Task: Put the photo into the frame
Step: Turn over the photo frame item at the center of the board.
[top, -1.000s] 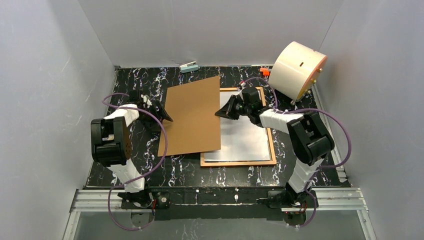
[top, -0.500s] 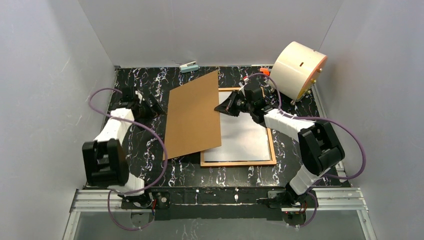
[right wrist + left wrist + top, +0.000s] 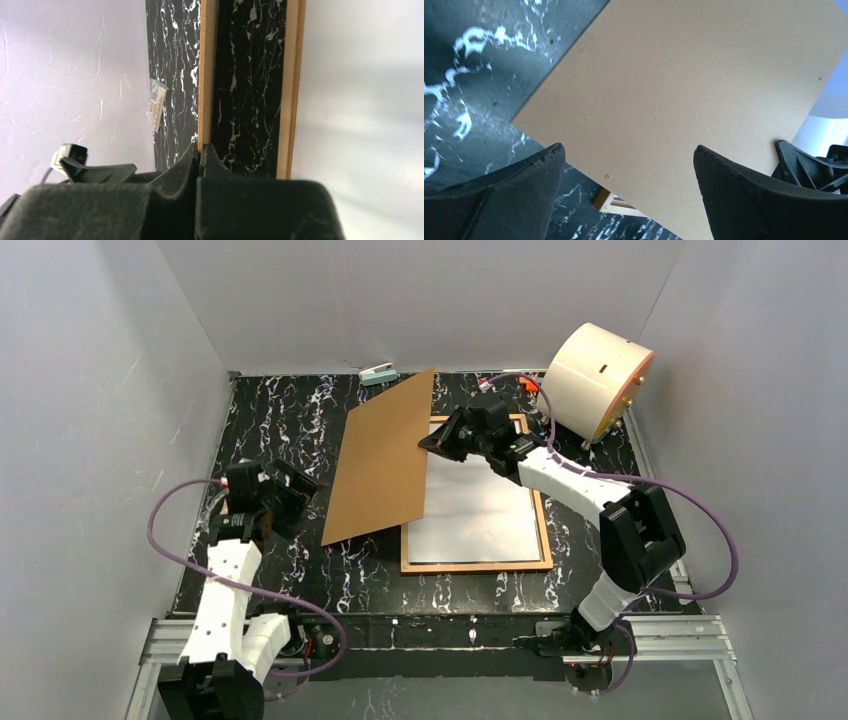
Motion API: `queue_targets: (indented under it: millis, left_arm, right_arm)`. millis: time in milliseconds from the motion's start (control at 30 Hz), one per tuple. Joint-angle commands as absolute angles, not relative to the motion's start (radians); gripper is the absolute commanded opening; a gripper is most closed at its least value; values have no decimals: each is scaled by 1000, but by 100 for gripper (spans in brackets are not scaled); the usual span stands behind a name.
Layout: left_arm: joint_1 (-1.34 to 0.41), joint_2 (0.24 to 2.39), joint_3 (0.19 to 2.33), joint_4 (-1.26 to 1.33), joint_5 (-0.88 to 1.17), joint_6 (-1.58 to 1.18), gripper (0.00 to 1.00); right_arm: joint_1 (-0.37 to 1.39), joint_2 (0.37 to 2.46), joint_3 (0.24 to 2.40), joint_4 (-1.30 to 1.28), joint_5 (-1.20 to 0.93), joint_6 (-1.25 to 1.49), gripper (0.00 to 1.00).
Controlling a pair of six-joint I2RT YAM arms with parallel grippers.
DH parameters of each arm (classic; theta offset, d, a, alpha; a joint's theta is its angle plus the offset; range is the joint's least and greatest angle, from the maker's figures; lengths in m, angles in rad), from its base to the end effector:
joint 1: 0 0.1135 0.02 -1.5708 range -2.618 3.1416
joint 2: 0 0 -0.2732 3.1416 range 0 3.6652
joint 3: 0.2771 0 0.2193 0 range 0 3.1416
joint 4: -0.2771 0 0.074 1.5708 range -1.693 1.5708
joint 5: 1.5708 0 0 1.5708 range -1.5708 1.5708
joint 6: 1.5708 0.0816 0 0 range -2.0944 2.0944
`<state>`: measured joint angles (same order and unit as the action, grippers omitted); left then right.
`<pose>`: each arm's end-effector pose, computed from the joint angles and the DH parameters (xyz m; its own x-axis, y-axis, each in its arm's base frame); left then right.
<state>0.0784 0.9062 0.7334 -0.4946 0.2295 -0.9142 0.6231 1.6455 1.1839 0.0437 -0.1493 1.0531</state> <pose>0.1910 -0.0036 0.2564 -0.4574 -0.8096 -0.3679 -0.4266 0.5627 -0.7081 0.3156 0.2417 0.2829 -0.7605 0.5117 -0.3998 -0.0538 0.5639 0.8241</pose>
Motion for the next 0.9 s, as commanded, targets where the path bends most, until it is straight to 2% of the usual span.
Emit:
queue_targets:
  millis: [0,133,367,667,867]
  left_arm:
    - [77,814,643,-550,317,-1096,98]
    - [75,760,580,-489,401,-1248,98]
    - [70,814,525,-330,535,-1404,98]
    - [14,858,505,-323,521,-1455,98]
    - [-26,882,478,-229,522,-1515,98]
  right_arm:
    - [657,1659,1285,30,-42,1076,1]
    - [688,1670,1312,-34,32,1091,1]
    - [725,1711,1348,-93,103,1136,1]
    - [733,1736,1366,-77,102,1197,1]
    - [738,1727,1378,-83,77,1212,1]
